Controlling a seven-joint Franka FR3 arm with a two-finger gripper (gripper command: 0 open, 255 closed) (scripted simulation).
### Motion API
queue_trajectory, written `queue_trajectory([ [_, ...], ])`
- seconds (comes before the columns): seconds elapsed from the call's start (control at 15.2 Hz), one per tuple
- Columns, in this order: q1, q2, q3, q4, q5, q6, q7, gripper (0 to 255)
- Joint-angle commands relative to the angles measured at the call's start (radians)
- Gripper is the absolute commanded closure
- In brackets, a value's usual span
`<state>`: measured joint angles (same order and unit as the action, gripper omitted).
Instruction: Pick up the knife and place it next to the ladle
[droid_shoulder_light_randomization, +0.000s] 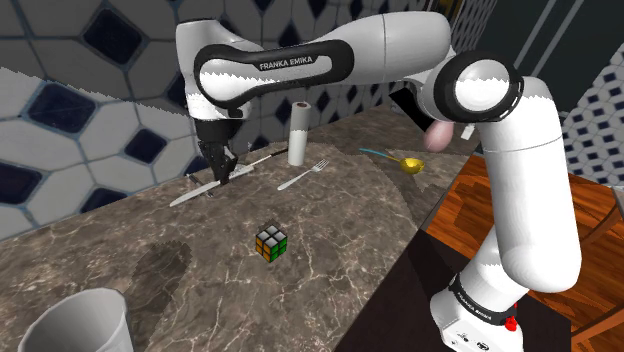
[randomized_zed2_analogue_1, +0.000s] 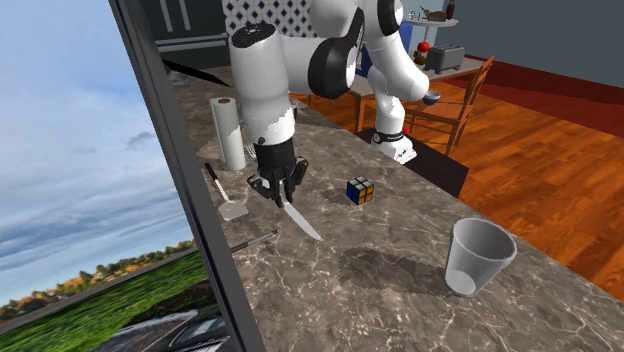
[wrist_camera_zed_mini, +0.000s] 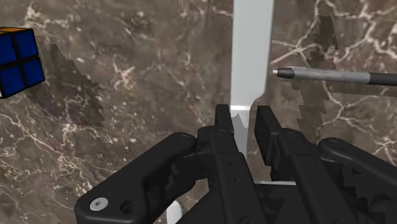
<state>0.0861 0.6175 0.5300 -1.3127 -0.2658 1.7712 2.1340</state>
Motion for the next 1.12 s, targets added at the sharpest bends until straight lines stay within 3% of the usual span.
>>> queue_trajectory([
  [0.0, 0.002, -0.003, 0.001, 0.023, 0.002, -0.026, -0.003, 255],
  [0.59, 0.021, -0.008, 0.006, 0.138, 0.008, -0.141, -0.011, 255],
  [1.06, -0.162, -0.174, 0.003, -0.109, 0.071, -0.051, -0.147, 255],
])
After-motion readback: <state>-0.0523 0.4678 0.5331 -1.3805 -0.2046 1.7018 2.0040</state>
